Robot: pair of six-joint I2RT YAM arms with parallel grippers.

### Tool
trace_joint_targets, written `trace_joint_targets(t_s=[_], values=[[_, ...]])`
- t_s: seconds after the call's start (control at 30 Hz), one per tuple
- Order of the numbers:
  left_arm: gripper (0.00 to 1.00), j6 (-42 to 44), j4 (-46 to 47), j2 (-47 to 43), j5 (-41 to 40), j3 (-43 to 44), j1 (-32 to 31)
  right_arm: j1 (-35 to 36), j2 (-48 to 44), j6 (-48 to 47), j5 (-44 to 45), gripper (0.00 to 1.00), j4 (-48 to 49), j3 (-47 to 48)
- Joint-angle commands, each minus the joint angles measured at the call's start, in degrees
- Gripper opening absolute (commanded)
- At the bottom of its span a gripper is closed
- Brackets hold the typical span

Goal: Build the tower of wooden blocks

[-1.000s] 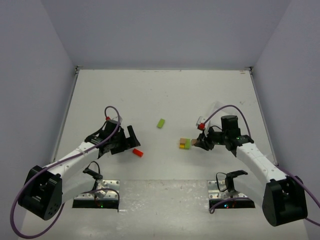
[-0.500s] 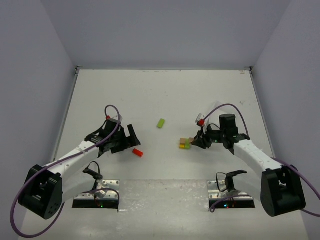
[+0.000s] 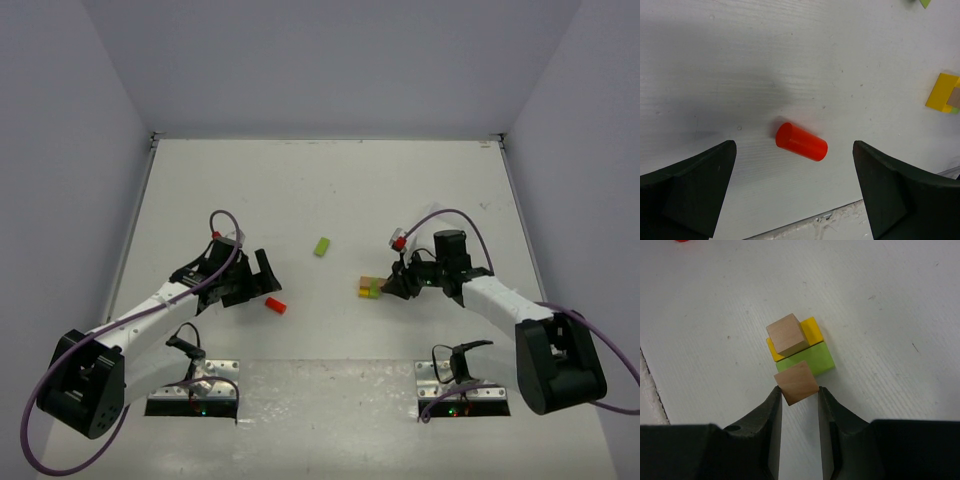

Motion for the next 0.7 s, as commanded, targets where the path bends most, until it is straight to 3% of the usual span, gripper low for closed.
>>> trace_joint_targets(t_s=[0.0, 0.67], values=[[1.0, 0.26, 0.6, -0.22, 0.24, 1.32, -0.46, 0.93, 1.15, 1.58, 1.84, 0.05, 4.53, 0.33], [1.0, 0.87, -0.21, 0.26, 0.64, 1.84, -0.46, 3.86, 2.93, 1.5, 4.85, 0.09, 8.04, 0.07]])
